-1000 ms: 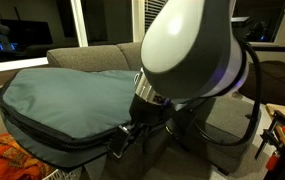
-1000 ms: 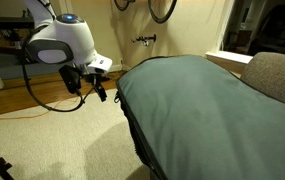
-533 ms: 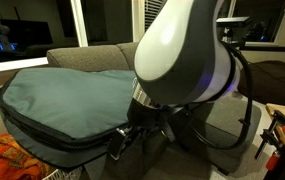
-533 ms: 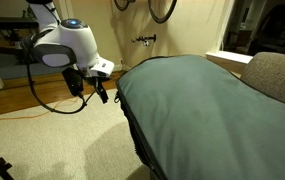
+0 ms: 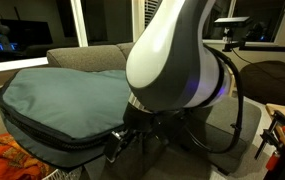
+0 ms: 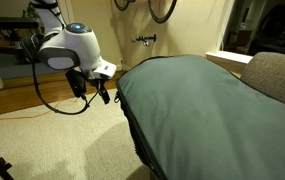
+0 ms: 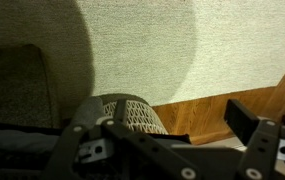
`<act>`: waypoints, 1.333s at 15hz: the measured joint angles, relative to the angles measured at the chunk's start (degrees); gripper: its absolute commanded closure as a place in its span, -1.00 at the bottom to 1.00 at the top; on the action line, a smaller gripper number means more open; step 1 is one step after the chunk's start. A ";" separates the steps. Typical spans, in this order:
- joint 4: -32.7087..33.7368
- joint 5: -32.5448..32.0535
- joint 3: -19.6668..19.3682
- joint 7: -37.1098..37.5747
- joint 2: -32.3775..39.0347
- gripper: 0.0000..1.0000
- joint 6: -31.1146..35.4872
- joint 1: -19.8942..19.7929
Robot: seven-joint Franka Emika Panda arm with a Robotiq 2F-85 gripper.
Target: Close the zip on the green bag
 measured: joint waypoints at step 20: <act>7.23 -0.16 -3.50 0.00 4.55 -1.00 -0.21 1.81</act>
